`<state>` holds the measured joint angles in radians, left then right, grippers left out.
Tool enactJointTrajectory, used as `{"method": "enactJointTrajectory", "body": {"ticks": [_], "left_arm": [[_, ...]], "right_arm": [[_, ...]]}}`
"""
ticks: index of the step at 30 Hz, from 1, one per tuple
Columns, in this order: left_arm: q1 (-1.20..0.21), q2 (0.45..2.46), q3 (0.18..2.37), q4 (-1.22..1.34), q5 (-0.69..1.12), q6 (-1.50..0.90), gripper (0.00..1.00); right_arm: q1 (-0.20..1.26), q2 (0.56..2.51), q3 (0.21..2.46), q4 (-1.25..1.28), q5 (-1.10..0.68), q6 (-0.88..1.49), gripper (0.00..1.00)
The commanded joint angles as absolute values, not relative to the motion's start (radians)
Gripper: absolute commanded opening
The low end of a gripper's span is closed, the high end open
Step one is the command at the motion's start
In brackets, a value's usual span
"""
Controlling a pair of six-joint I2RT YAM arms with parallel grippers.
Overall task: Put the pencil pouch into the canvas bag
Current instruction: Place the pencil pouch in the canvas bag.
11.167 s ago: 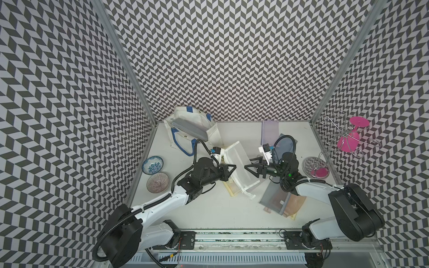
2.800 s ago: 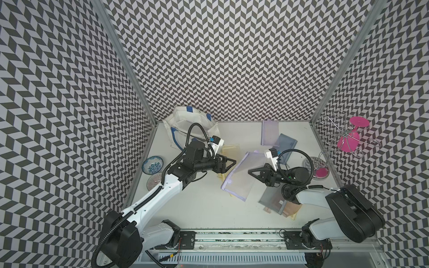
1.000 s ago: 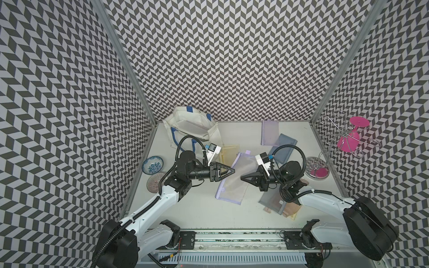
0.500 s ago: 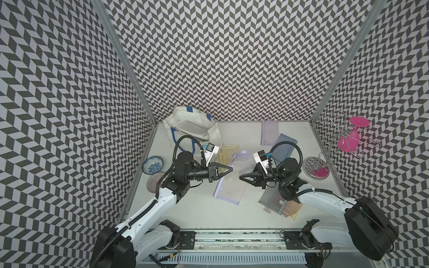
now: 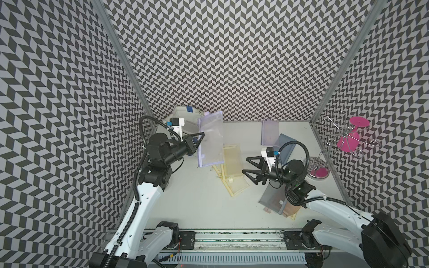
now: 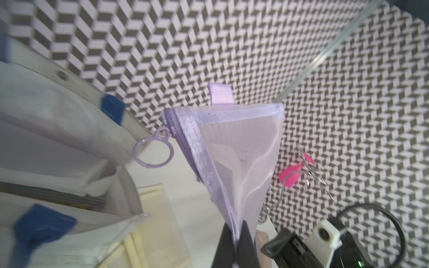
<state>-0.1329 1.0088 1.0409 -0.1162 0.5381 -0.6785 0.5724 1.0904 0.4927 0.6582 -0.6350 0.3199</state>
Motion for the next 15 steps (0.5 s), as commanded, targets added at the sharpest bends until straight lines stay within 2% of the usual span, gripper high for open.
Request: {"method": "enactJointTrajectory", "body": {"ticks": [1, 6, 15], "left_arm": [[-0.082, 1.055, 1.097, -0.179, 0.354, -0.766, 0.00], [-0.050, 1.136, 1.147, -0.136, 0.185, -0.869, 0.00], [-0.052, 1.245, 1.169, -0.128, -0.129, -0.982, 0.07]], "right_arm": [[0.565, 1.059, 0.468, 0.692, -0.552, 0.305, 0.83], [0.563, 1.055, 0.464, 0.698, -0.555, 0.308, 0.82], [0.555, 1.026, 0.452, 0.703, -0.544, 0.306, 0.82]]}}
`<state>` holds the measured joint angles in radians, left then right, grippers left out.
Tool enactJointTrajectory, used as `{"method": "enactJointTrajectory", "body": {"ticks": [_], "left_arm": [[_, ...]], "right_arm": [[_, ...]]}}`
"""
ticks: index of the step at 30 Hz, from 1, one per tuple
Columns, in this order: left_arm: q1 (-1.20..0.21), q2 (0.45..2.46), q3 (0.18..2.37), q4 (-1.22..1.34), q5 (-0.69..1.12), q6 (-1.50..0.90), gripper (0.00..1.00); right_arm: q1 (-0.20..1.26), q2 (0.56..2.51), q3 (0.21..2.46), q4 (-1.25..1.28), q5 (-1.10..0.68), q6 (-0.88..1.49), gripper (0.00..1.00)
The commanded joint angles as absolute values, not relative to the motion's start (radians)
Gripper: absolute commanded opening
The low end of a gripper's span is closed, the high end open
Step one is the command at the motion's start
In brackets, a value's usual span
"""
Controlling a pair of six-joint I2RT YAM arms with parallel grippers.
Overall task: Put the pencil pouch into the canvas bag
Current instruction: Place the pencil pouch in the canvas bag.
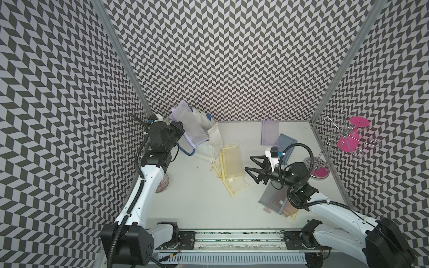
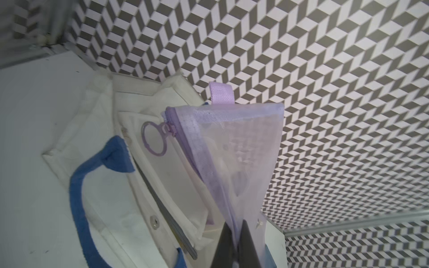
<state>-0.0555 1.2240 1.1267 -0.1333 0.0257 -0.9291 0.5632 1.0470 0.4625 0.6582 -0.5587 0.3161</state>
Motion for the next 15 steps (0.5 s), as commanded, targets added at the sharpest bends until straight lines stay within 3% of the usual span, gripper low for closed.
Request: {"method": "enactJointTrajectory", "body": {"ticks": [1, 15], "left_arm": [[-0.055, 1.261, 1.177, -0.128, -0.153, -0.985, 0.07], [-0.132, 1.481, 1.251, -0.138, -0.277, -0.979, 0.16]], "right_arm": [[0.555, 1.026, 0.451, 0.703, -0.546, 0.307, 0.82], [0.547, 1.014, 0.439, 0.716, -0.537, 0.304, 0.81]]}}
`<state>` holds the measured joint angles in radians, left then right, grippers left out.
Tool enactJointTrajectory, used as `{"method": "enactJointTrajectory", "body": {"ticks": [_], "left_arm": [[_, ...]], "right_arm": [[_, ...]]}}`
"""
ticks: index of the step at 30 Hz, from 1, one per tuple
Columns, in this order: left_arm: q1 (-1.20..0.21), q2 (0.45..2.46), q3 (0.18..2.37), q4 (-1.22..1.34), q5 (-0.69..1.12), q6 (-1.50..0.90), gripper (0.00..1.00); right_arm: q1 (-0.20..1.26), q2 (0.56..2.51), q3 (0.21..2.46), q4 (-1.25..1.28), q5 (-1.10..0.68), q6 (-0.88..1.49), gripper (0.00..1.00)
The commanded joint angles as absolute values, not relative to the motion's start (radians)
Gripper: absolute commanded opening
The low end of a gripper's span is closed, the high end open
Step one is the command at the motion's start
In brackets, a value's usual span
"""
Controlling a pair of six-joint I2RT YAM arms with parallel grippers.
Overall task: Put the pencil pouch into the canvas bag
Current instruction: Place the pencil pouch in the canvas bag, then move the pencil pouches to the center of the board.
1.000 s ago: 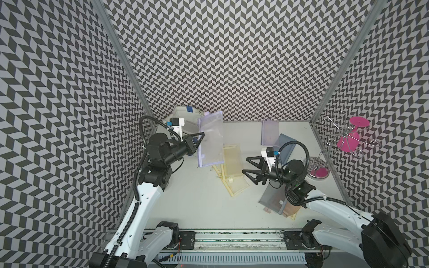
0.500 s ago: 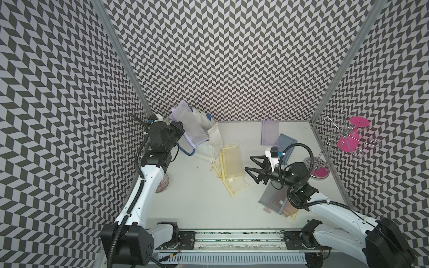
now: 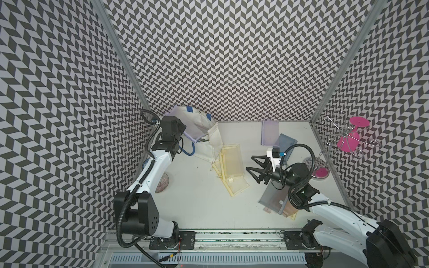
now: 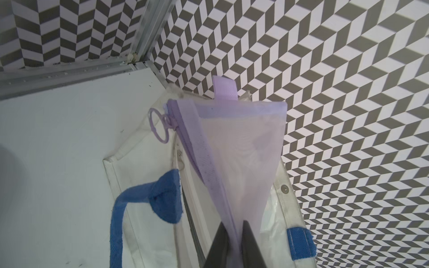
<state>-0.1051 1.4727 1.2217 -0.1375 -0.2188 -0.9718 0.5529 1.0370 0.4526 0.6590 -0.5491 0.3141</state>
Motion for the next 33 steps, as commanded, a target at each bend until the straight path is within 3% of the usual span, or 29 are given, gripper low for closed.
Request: {"method": "enactJointTrajectory", "body": {"ticks": [1, 3, 10, 14, 17, 21, 26, 29, 33], "left_arm": [[-0.139, 1.488, 1.250, -0.137, -0.280, -0.975, 0.16], [-0.146, 1.500, 1.248, -0.142, -0.278, -0.971, 0.18], [-0.164, 1.480, 1.207, -0.146, -0.264, -0.881, 0.57], [-0.163, 1.448, 1.188, -0.171, -0.236, -0.813, 0.73], [-0.162, 1.401, 1.170, -0.194, -0.227, -0.765, 0.75], [-0.253, 1.313, 1.178, -0.207, -0.293, -0.539, 0.64], [-0.434, 1.237, 1.220, -0.315, -0.324, -0.312, 0.73], [-0.556, 1.199, 1.200, -0.393, -0.317, -0.297, 0.78], [-0.777, 1.158, 1.018, -0.336, -0.307, -0.350, 0.83]], "right_arm": [[0.545, 1.011, 0.437, 0.716, -0.538, 0.303, 0.81], [0.543, 1.008, 0.436, 0.716, -0.535, 0.302, 0.81], [0.537, 0.994, 0.427, 0.723, -0.528, 0.302, 0.81], [0.535, 0.990, 0.423, 0.729, -0.529, 0.305, 0.81], [0.534, 0.991, 0.423, 0.729, -0.530, 0.305, 0.80], [0.534, 0.998, 0.428, 0.718, -0.520, 0.314, 0.80], [0.530, 1.055, 0.458, 0.652, -0.466, 0.312, 0.80], [0.524, 1.109, 0.492, 0.588, -0.434, 0.305, 0.80], [0.502, 1.188, 0.531, 0.517, -0.415, 0.306, 0.79]]}}
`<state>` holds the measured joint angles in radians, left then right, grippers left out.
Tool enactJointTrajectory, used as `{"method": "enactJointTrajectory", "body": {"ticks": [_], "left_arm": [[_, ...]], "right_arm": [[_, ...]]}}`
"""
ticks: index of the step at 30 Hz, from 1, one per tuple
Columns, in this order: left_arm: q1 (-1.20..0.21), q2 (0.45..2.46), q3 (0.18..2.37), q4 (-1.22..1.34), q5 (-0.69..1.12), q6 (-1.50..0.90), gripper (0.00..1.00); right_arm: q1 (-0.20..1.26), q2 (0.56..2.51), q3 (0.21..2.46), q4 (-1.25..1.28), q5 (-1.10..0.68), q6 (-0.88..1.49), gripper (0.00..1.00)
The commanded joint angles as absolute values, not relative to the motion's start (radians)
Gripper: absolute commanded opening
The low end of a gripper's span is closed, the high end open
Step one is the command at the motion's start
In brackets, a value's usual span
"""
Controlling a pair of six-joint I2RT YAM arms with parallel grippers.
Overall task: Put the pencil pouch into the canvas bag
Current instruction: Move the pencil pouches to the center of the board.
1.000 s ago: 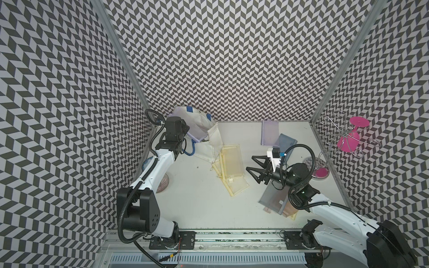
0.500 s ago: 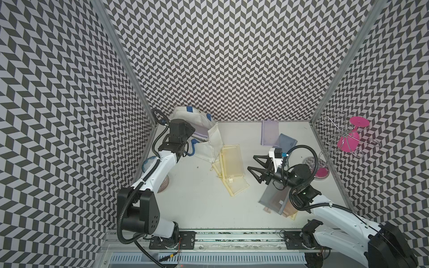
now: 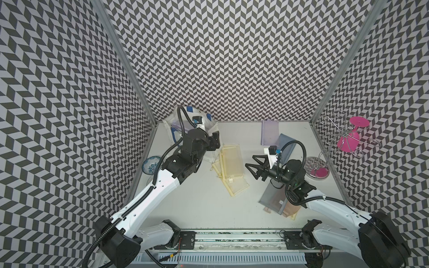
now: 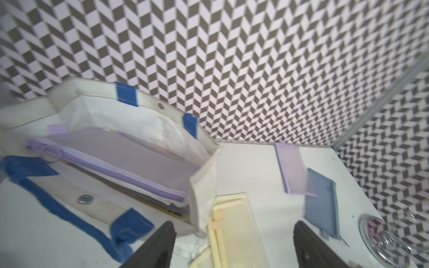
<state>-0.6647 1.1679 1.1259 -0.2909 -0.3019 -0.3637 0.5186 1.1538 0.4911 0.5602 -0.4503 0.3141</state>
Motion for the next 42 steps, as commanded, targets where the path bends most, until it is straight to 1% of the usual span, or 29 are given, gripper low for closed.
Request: {"method": "enactJointTrajectory", "body": {"ticks": [1, 4, 9, 15, 19, 23, 29, 34, 39, 42], "left_arm": [[-0.814, 1.167, 0.980, -0.324, -0.305, -0.377, 0.83], [-0.888, 1.225, 0.883, -0.277, -0.296, -0.450, 0.84], [-0.847, 1.360, 0.795, -0.164, -0.198, -0.473, 0.82], [-0.803, 1.552, 0.852, -0.087, -0.195, -0.433, 0.80], [-0.773, 1.695, 0.936, -0.071, -0.193, -0.419, 0.78], [-0.778, 1.805, 0.988, -0.070, -0.178, -0.410, 0.77], [-0.850, 1.838, 0.937, -0.090, -0.163, -0.406, 0.76], [-0.941, 1.808, 0.900, -0.122, -0.165, -0.435, 0.75], [-0.956, 1.745, 0.833, -0.031, 0.016, -0.517, 0.74], [-0.964, 1.703, 0.821, -0.014, 0.063, -0.544, 0.74]], "right_arm": [[0.495, 1.204, 0.539, 0.505, -0.421, 0.308, 0.79], [0.475, 1.251, 0.570, 0.455, -0.450, 0.306, 0.79], [0.464, 1.295, 0.580, 0.450, -0.453, 0.305, 0.77], [0.448, 1.281, 0.565, 0.442, -0.399, 0.302, 0.76], [0.431, 1.241, 0.536, 0.465, -0.372, 0.322, 0.75], [0.408, 1.196, 0.510, 0.479, -0.351, 0.335, 0.74], [0.366, 1.159, 0.486, 0.496, -0.382, 0.366, 0.73], [0.361, 1.178, 0.492, 0.493, -0.394, 0.376, 0.73], [0.354, 1.241, 0.519, 0.467, -0.429, 0.374, 0.73], [0.353, 1.272, 0.529, 0.464, -0.447, 0.371, 0.73]]}}
